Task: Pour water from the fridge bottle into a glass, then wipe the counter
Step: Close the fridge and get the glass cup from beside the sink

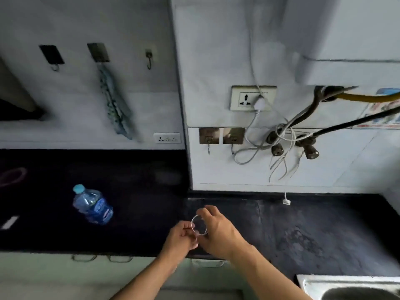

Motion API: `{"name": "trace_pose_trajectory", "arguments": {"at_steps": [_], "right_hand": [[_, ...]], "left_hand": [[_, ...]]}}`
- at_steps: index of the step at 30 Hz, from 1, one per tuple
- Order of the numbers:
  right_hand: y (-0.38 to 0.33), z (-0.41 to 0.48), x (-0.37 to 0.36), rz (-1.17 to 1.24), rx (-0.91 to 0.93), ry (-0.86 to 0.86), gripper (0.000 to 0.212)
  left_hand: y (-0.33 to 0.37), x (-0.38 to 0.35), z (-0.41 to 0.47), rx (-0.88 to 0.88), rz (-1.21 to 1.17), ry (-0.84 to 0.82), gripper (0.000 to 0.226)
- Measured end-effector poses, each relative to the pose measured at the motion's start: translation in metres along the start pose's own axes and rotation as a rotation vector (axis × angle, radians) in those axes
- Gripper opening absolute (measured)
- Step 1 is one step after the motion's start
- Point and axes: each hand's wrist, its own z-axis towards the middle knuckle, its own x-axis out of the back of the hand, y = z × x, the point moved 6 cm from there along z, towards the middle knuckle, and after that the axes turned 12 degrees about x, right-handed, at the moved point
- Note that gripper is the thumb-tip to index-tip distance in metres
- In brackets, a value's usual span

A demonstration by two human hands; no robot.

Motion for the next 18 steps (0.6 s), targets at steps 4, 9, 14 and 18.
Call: {"name": "trace_pose_trajectory", "arguments": {"at_steps": [4, 9, 14, 18], "right_hand": [[-0.064, 0.045, -0.04, -0.01, 0.111, -0.03, 0.061], [-0.16, 0.102, -0.102, 0.026, 0.215, -0.037, 0.063], [-0.243, 0.151, -0.17, 0.106, 0.307, -0.074, 0.051], [-0.294, 0.175, -0.206, 0.17, 0.321, -0.101, 0.046]], "left_hand": [[-0.003, 0.085, -0.011, 0.002, -0.124, 0.052, 0.029], [-0.021, 0.208, -0.021, 0.002, -0.233, 0.113, 0.024], [-0.042, 0.328, -0.028, -0.026, -0.247, 0.162, 0.024], [-0.062, 0.396, -0.031, 0.017, -0.272, 0.205, 0.024]]}}
